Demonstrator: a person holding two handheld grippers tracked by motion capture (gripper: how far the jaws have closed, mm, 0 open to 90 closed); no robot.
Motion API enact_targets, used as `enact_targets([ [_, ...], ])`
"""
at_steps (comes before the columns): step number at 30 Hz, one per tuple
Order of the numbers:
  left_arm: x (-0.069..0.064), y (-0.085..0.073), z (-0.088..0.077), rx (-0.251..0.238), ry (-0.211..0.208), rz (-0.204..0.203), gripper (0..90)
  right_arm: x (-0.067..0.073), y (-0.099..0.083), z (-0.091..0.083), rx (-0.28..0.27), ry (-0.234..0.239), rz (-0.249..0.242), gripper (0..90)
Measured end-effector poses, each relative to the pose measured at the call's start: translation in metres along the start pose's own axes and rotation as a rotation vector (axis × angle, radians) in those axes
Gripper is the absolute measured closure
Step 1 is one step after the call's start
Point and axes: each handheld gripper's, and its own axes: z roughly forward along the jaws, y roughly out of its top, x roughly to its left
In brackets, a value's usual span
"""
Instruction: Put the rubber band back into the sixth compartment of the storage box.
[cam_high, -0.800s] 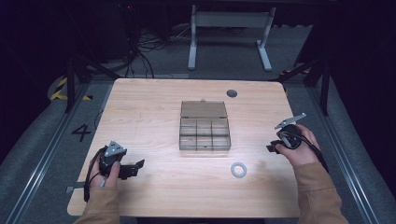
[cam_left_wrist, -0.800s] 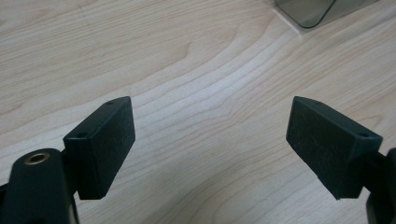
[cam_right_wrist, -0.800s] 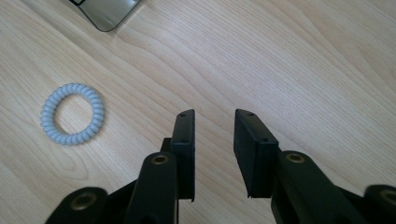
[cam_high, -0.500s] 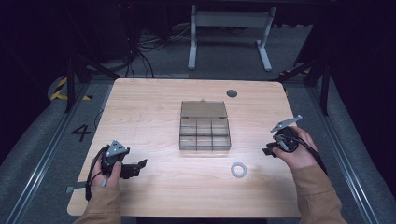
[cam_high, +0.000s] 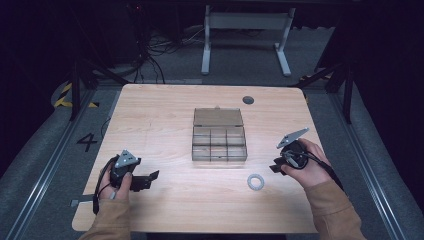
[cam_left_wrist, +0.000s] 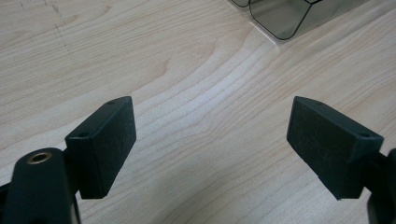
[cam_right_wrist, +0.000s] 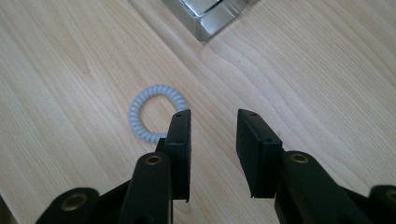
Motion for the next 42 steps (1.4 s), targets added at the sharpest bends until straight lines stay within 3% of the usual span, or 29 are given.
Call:
enact_targets([
  [23, 0.0, -0.001, -0.001, -0.003, 0.0, -0.003, 16.5, 0.022, 0.011, 0.004, 0.022, 0.071, -0.065, 65.0],
  [30, 0.0, -0.001, -0.001, -0.006, 0.002, -0.001, 16.5, 0.031, 0.015, 0.007, 0.024, 0.132, -0.09, 64.0],
  [42, 0.0, -0.002, -0.001, -0.006, 0.001, -0.002, 16.5, 0.038, 0.018, 0.016, 0.054, 0.168, -0.115, 62.9],
])
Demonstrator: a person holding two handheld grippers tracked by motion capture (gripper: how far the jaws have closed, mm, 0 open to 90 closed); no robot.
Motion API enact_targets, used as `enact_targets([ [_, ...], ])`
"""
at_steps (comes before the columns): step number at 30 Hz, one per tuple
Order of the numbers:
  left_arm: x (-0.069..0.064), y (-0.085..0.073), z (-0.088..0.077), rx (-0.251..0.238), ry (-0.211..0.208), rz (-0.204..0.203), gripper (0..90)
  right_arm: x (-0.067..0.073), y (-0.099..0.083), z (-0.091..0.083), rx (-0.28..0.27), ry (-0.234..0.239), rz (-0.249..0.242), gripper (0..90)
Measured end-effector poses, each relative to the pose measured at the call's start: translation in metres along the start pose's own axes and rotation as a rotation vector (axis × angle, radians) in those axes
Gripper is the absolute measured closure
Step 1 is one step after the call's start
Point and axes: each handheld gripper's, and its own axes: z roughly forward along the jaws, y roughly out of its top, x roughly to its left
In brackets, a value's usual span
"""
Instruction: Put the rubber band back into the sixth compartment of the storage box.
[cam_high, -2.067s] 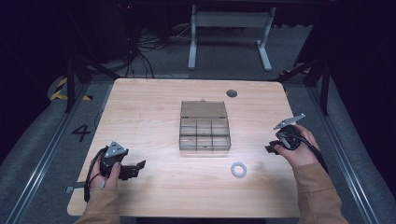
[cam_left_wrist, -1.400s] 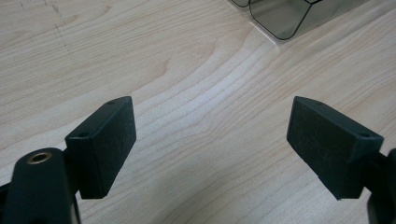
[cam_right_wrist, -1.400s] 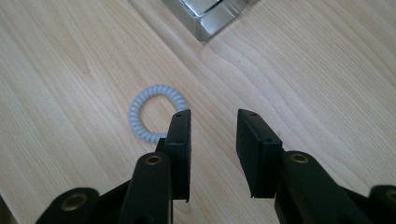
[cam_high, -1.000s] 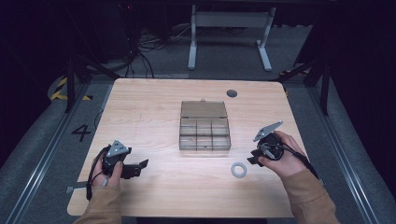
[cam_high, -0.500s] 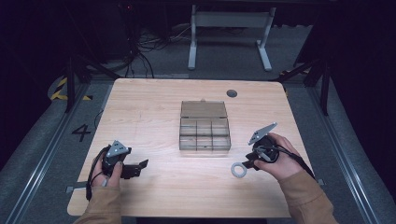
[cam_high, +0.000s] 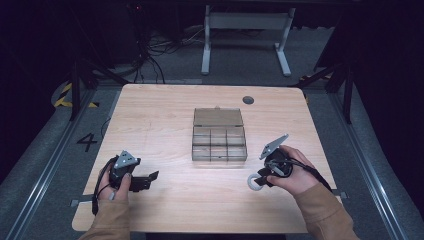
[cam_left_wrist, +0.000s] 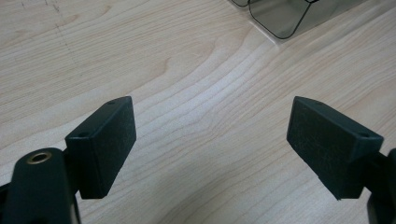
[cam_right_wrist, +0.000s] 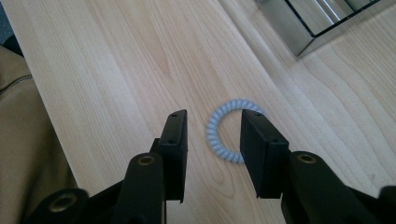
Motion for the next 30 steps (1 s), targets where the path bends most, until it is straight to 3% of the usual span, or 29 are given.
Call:
enact_targets([
  [12, 0.0, 0.0, 0.0, 0.001, 0.001, 0.0, 16.5, 0.005, 0.005, 0.017, 0.041, 0.022, -0.055, 62.4],
  [23, 0.0, 0.0, 0.0, -0.002, 0.0, 0.0, 16.5, 0.0, 0.003, 0.037, 0.146, -0.011, -0.048, 67.3],
  [30, 0.0, 0.0, 0.0, -0.001, 0.001, 0.0, 16.5, -0.002, 0.002, 0.044, 0.172, -0.004, -0.051, 69.0],
])
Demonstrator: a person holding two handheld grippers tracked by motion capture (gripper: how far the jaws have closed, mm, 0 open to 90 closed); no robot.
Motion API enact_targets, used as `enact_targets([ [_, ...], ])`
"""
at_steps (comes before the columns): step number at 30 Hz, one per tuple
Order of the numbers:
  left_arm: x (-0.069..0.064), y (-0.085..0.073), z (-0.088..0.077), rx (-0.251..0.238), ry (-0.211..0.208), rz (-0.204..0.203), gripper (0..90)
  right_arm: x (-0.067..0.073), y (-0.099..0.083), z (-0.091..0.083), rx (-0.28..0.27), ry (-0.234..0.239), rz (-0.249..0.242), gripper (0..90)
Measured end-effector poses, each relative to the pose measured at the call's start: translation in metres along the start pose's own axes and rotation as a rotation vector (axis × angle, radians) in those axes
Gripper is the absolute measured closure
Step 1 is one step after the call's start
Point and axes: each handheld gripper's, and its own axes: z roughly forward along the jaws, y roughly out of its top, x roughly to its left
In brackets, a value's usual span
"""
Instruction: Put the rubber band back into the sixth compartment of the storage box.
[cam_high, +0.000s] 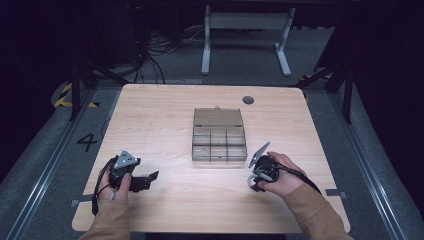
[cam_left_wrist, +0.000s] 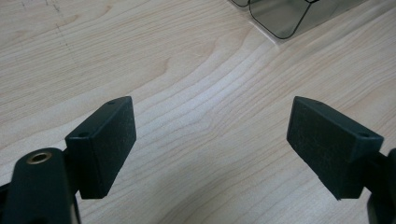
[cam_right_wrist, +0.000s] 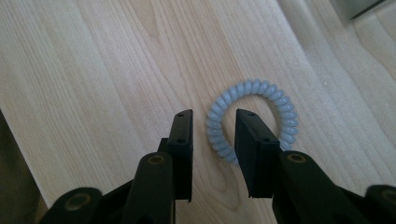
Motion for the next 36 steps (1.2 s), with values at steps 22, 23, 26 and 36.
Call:
enact_targets([
  [22, 0.0, 0.0, 0.0, 0.0, -0.001, 0.001, 16.5, -0.001, 0.002, 0.012, 0.044, -0.01, -0.021, 73.4],
  [23, 0.0, 0.0, 0.0, 0.001, -0.002, 0.001, 16.5, -0.001, 0.002, 0.014, 0.048, -0.01, -0.03, 74.7],
  [26, 0.0, 0.0, 0.0, 0.001, -0.002, 0.001, 16.5, -0.001, 0.002, 0.014, 0.053, -0.014, -0.03, 76.4],
  [36, 0.0, 0.0, 0.0, -0.003, -0.002, 0.001, 16.5, -0.001, 0.002, 0.015, 0.063, -0.016, -0.045, 82.3],
])
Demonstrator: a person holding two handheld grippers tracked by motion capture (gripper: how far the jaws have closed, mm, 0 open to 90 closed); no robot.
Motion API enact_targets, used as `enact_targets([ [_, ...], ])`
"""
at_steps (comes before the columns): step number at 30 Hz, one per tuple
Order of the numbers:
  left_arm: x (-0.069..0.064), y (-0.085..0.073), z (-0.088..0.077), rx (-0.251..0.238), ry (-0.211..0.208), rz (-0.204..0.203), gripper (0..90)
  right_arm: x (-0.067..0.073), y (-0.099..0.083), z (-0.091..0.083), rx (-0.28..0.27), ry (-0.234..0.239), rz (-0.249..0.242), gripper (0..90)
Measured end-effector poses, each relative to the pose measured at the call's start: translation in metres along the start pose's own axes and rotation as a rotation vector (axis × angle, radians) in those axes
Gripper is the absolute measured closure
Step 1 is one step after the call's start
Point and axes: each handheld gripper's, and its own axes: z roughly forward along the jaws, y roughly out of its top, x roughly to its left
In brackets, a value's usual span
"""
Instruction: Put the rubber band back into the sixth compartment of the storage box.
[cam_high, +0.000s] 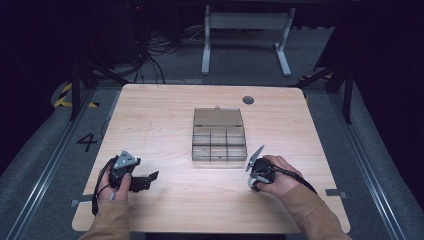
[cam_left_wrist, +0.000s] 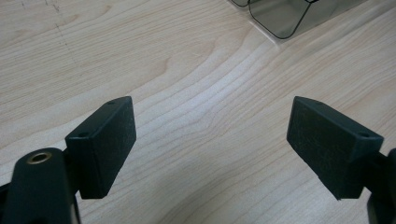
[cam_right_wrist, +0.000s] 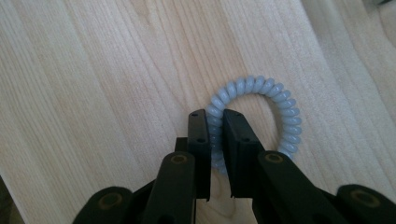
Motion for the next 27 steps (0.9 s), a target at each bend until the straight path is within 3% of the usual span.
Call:
enact_targets([
  [16, 0.004, 0.003, 0.004, -0.009, 0.005, -0.017, 16.5, -0.003, 0.005, -0.006, -0.024, 0.024, 0.005, 82.5],
  [27, 0.007, 0.006, 0.008, -0.012, -0.003, -0.023, 16.4, -0.001, 0.018, -0.03, -0.026, 0.016, -0.006, 82.4],
])
